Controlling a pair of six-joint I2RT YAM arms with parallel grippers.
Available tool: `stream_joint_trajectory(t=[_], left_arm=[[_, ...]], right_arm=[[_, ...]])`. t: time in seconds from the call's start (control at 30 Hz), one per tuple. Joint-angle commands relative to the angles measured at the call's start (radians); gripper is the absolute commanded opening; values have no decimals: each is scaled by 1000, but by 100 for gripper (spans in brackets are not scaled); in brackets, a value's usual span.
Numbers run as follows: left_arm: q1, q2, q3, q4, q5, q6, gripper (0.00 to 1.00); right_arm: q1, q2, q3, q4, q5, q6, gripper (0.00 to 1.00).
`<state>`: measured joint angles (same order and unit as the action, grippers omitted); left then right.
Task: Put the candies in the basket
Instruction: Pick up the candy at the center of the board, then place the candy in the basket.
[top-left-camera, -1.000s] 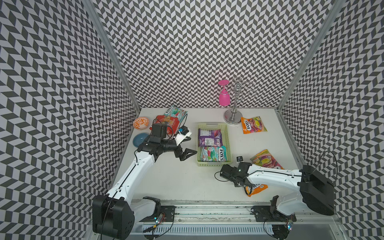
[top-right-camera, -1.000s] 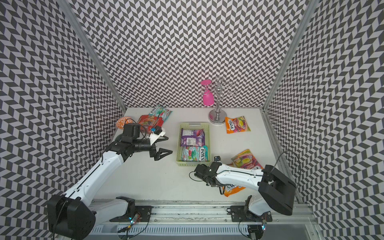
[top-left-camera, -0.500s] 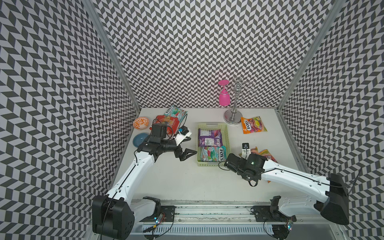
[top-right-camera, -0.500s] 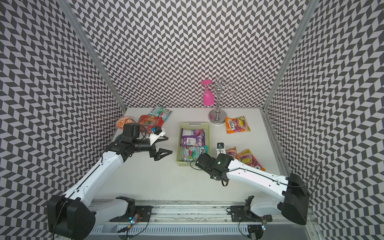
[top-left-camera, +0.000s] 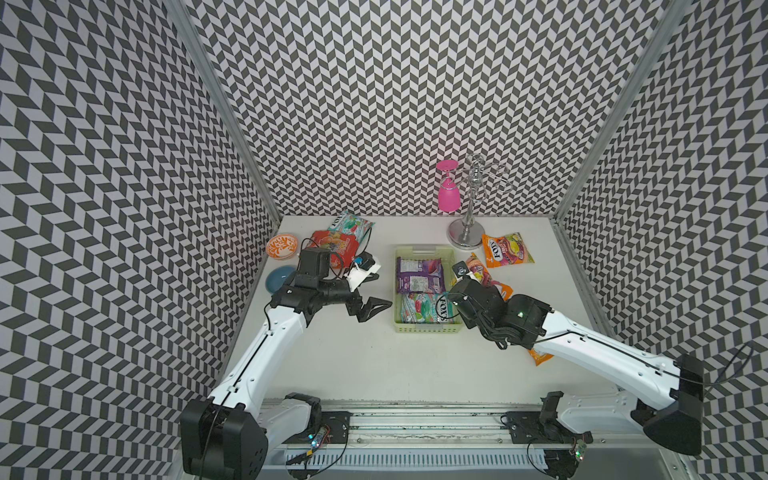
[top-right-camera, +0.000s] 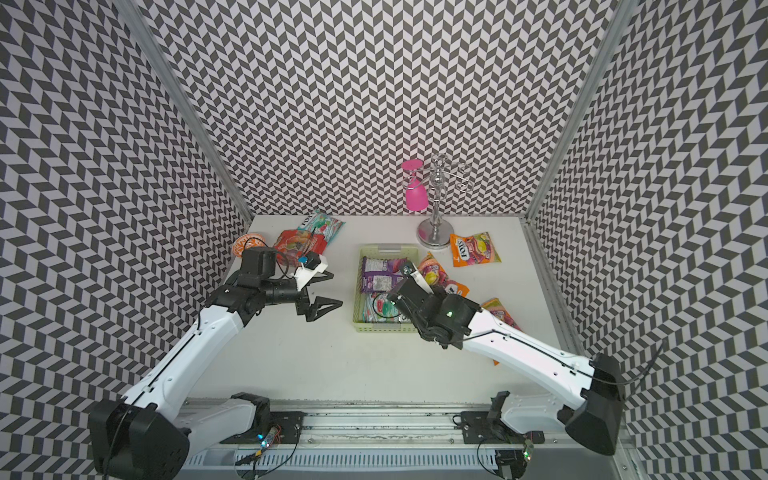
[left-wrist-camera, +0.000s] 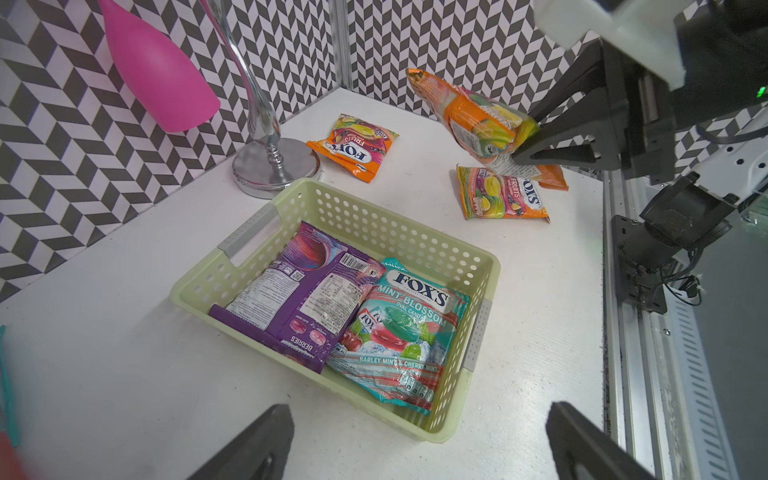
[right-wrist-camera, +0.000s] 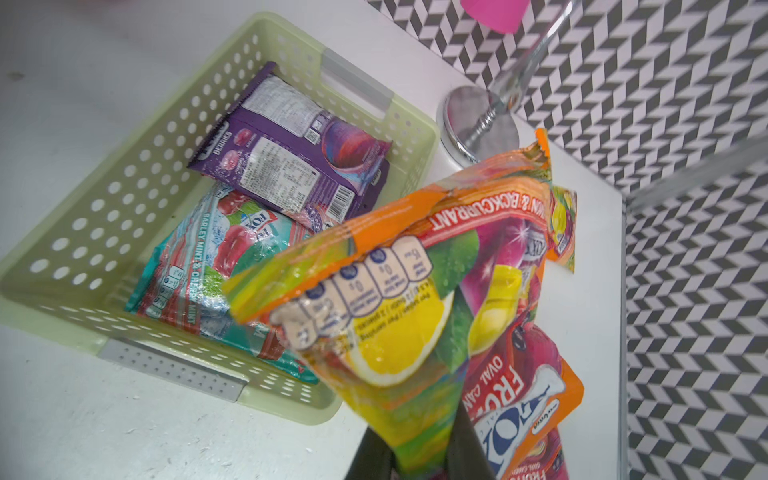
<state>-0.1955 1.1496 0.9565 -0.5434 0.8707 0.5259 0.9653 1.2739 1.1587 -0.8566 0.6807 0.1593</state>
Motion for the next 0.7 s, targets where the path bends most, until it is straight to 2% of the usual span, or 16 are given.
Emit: stream_joint_trajectory(t=[0.0,0.1,0.3,0.5,0.67], left_arm=[[19,-32,13,6,-26,-4,99],[32,-33,19,0,-34,-7,99],[57,-45,16,2,-23,-12,99],[67,-54,13,10,-40,-24,99],[68,-59,21,4,-50,-30,99]], right_arm=[[-2,10,31,183,-35,-258,0],[1,39,37,229,-138,-378,0],[30,99,43,322,-230,-495,0],[69,211,69,314,-146,-573,0],[74,279,85,318,-151,-605,0]])
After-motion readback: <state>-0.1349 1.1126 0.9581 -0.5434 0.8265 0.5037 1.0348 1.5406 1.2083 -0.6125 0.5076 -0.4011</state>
